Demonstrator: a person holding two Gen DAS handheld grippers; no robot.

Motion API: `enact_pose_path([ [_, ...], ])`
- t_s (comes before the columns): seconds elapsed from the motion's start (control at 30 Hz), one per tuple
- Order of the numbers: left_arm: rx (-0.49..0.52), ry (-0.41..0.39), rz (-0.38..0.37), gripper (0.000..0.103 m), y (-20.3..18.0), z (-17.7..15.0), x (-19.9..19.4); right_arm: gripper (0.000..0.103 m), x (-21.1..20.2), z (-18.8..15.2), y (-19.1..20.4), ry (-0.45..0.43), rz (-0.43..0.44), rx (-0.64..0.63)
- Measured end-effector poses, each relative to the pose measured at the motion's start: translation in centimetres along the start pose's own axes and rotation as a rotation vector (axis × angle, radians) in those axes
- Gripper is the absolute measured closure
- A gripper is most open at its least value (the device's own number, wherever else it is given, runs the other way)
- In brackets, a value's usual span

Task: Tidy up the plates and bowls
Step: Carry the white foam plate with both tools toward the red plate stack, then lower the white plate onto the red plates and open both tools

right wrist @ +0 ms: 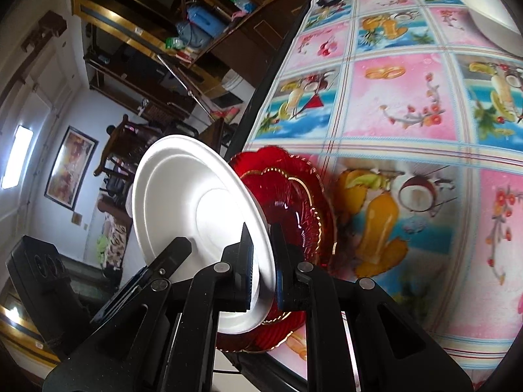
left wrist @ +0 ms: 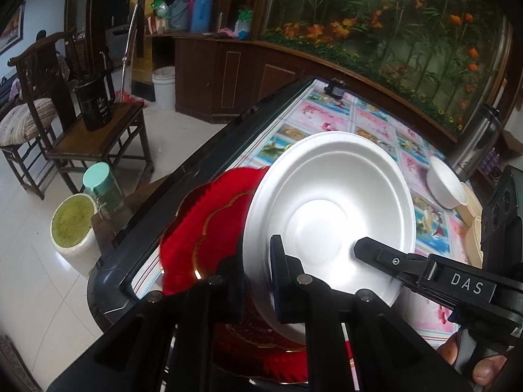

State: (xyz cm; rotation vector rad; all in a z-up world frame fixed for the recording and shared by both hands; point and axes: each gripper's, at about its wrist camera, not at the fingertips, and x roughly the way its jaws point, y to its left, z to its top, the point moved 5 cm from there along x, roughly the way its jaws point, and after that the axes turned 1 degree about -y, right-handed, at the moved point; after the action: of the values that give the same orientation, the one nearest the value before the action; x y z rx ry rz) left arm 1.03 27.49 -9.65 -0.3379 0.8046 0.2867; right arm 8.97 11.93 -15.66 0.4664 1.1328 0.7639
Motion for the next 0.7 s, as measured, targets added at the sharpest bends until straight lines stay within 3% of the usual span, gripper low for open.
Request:
enact_pose_path([
  [0.27,-0.023,0.073,0.012,0.089,1.2,-1.1,1.7,0.091,2.9,-1.1,0.1,0.053,-0.056,-0.035],
  [0.7,-0.063,0.082,0.053,0.086,3.6,-1.4,1.5,0.091,2.8,-0.8,-0.1,0.002,-0.109,-0.097],
])
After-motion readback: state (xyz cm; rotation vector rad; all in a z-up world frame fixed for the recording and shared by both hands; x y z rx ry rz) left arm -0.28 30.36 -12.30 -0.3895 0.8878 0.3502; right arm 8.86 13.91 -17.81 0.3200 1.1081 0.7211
